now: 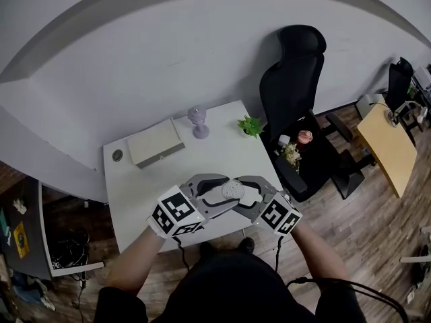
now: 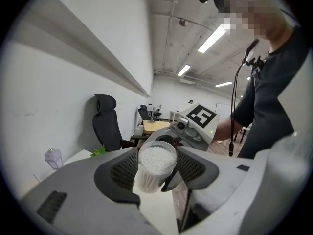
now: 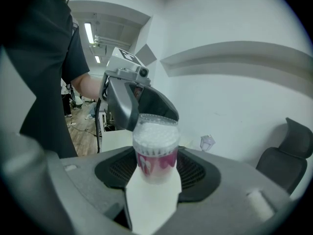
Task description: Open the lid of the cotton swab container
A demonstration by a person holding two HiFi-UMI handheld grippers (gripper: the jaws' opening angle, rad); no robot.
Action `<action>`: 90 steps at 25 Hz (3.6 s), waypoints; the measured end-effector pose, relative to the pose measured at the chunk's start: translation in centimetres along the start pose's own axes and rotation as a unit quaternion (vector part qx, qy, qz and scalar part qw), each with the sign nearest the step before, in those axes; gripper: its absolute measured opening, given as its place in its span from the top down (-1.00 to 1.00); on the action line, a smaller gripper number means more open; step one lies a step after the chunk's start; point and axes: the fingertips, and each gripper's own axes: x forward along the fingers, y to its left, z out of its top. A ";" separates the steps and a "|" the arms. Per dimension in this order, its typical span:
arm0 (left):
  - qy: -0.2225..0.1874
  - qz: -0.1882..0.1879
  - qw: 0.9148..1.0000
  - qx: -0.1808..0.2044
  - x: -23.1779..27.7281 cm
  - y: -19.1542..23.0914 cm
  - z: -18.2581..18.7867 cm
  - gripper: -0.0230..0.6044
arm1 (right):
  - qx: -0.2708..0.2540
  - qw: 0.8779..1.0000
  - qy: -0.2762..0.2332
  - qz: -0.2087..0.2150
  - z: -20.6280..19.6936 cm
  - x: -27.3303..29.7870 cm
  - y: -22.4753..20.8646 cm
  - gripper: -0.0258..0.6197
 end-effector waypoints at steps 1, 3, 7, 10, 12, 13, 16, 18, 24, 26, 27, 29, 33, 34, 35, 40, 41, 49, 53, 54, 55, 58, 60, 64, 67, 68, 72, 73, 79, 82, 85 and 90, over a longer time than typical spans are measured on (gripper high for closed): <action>-0.006 -0.005 1.000 -0.016 -0.1 0.1 0.0 0.16 | 0.001 1.000 0.001 0.000 -0.1 0.0 0.1 0.15; -0.016 -0.018 0.999 -0.046 -0.4 0.0 -0.1 0.16 | -0.003 1.000 0.003 0.003 0.0 0.1 0.4 0.14; -0.032 -0.040 0.994 -0.094 -0.9 -0.1 -0.1 0.16 | -0.011 1.000 0.002 0.010 0.4 0.1 1.0 0.14; -0.049 -0.061 0.988 -0.136 -1.4 -0.3 0.1 0.16 | -0.018 1.000 0.008 0.011 -0.5 0.1 1.4 0.14; -0.060 -0.072 0.982 -0.166 -1.7 -0.1 0.2 0.15 | -0.022 1.000 0.009 0.013 -0.6 0.1 1.6 0.14; -0.065 -0.073 0.980 -0.176 -1.9 0.0 0.2 0.15 | -0.023 1.000 0.009 0.013 -0.5 0.2 1.6 0.14; -0.085 -0.060 0.975 -0.195 -2.3 0.9 0.8 0.15 | -0.023 1.000 0.013 0.014 -0.7 0.3 1.5 0.14; -0.100 -0.046 0.973 -0.202 -2.7 1.7 1.3 0.15 | -0.021 1.000 0.016 0.016 -0.9 0.3 1.4 0.14; -0.128 0.006 0.972 -0.198 -4.3 4.5 2.0 0.15 | -0.017 0.999 0.019 0.024 -1.5 0.5 1.9 0.14; -0.131 0.021 0.971 -0.200 -4.7 5.4 1.9 0.15 | -0.019 0.999 0.020 0.029 -1.5 0.6 2.1 0.14; -0.132 0.029 0.970 -0.201 -4.9 5.8 1.8 0.15 | -0.020 0.999 0.019 0.031 -1.5 0.6 2.2 0.14; -0.137 0.046 0.968 -0.207 -5.2 6.8 1.4 0.15 | -0.022 0.999 0.017 0.037 -1.4 0.7 2.6 0.14; -0.139 0.073 0.963 -0.218 -5.4 8.8 0.5 0.15 | -0.021 0.999 0.009 0.049 -1.2 0.8 3.2 0.14; -0.137 0.077 0.963 -0.221 -5.3 9.1 0.2 0.15 | -0.021 0.998 0.007 0.051 -1.1 0.8 3.3 0.14; -0.135 0.080 0.962 -0.223 -5.2 9.4 0.0 0.15 | -0.020 0.998 0.005 0.052 -1.0 0.7 3.4 0.14; -0.129 0.089 0.960 -0.234 -4.8 10.5 -1.1 0.15 | -0.014 0.999 0.000 0.052 -0.7 0.6 3.4 0.14; -0.129 0.090 0.959 -0.235 -4.7 10.5 -1.2 0.15 | -0.012 0.999 -0.004 0.052 -0.5 0.5 3.3 0.14; -0.138 0.095 0.957 -0.238 -5.3 10.8 -1.3 0.15 | 0.025 0.999 -0.026 0.029 -0.6 -0.1 1.0 0.14; -0.139 0.105 0.955 -0.242 -5.8 10.7 -1.9 0.15 | 0.043 0.999 -0.032 0.005 -0.5 -0.5 -0.4 0.14; -0.138 0.107 0.954 -0.243 -5.8 10.6 -2.0 0.15 | 0.045 0.998 -0.034 0.001 -0.4 -0.6 -0.6 0.14; -0.138 0.109 0.954 -0.244 -5.9 10.5 -2.2 0.15 | 0.047 0.998 -0.036 -0.001 -0.3 -0.7 -0.8 0.14; -0.141 0.123 0.951 -0.246 -6.1 10.4 -2.9 0.15 | 0.051 0.998 -0.045 -0.009 0.2 -0.9 -1.3 0.14; -0.143 0.138 0.949 -0.245 -6.4 10.1 -3.3 0.15 | 0.055 0.997 -0.051 -0.016 0.6 -1.1 -1.6 0.14; -0.140 0.165 0.949 -0.228 -6.8 9.4 -3.6 0.15 | 0.073 0.995 -0.061 -0.036 1.2 -1.7 -2.6 0.14; -0.140 0.175 0.950 -0.217 -7.0 8.8 -3.4 0.15 | 0.094 0.992 -0.060 -0.064 1.2 -2.2 -4.0 0.14; -0.143 0.177 0.949 -0.218 -7.1 8.6 -3.4 0.15 | 0.103 0.990 -0.061 -0.075 1.2 -2.4 -4.5 0.14; -0.152 0.182 0.945 -0.226 -7.4 7.8 -3.6 0.15 | 0.149 0.980 -0.079 -0.109 1.2 -3.6 -6.5 0.14; -0.152 0.183 0.944 -0.227 -7.4 7.7 -3.8 0.15 | 0.156 0.977 -0.084 -0.116 1.3 -3.9 -6.9 0.14; -0.152 0.188 0.942 -0.233 -7.8 7.4 -4.4 0.15 | 0.177 0.969 -0.105 -0.140 2.0 -5.2 -8.3 0.15; -0.153 0.192 0.942 -0.229 -8.1 7.3 -4.2 0.15 | 0.178 0.968 -0.107 -0.142 2.1 -5.3 -8.4 0.14; -0.149 0.207 0.943 -0.212 -8.6 7.5 -3.9 0.15 | 0.177 0.969 -0.102 -0.141 2.1 -5.2 -8.3 0.14; -0.148 0.238 0.940 -0.197 -10.1 8.1 -3.9 0.15 | 0.176 0.970 -0.100 -0.138 2.1 -5.1 -8.2 0.14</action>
